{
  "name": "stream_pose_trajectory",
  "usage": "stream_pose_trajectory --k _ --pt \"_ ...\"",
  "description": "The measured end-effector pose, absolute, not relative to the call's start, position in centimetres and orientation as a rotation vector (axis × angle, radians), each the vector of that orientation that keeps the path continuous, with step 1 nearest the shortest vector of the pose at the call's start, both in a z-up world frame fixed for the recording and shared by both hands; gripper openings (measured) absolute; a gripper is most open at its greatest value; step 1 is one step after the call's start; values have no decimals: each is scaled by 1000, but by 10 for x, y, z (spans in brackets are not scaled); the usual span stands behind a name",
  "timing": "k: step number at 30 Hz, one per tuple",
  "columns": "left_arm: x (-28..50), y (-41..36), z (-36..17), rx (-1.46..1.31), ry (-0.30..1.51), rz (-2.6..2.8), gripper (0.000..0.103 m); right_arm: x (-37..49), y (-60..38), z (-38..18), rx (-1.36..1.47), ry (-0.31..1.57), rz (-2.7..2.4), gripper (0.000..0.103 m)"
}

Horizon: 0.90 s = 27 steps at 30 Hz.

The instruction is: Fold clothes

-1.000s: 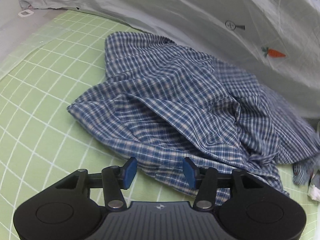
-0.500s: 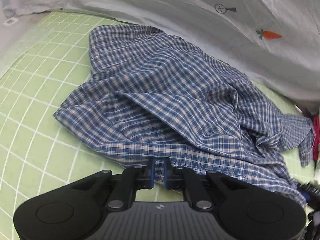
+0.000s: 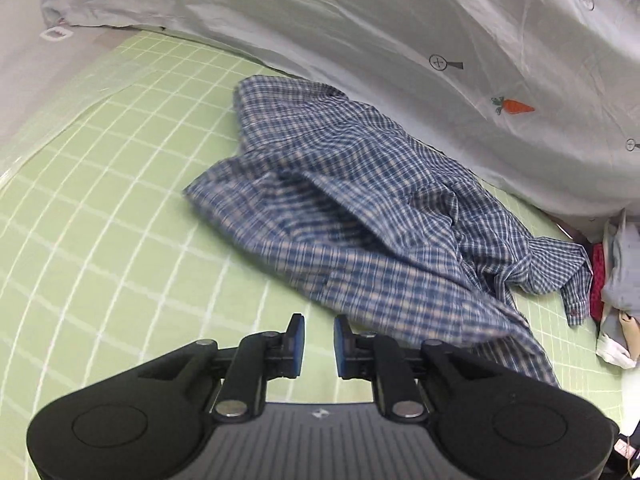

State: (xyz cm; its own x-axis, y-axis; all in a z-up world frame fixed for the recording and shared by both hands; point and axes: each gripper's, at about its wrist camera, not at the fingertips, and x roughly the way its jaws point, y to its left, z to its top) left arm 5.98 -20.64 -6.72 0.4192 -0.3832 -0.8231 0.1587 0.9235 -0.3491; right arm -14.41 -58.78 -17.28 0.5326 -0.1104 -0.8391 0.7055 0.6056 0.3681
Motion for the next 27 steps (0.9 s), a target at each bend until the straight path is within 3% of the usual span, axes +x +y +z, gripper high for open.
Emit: stream_pose_trajectory --k 15,20,23,26,27 --pt "24 -133 -70 -247 1110 -289 21 -107 -435 -165 734 1000 -306 18" --pt "19 -144 -65 -228 1095 -306 22 -95 -419 -155 654 1020 -261 25" --pt "15 -162 -60 -223 1082 -349 22 -110 -437 -145 671 991 -312 36" --pt "14 -195 -57 -207 1064 -413 22 -127 -463 -134 654 953 -428 69" --pt "14 -208 -56 -198 1058 -436 22 -131 -473 -133 641 948 -480 86"
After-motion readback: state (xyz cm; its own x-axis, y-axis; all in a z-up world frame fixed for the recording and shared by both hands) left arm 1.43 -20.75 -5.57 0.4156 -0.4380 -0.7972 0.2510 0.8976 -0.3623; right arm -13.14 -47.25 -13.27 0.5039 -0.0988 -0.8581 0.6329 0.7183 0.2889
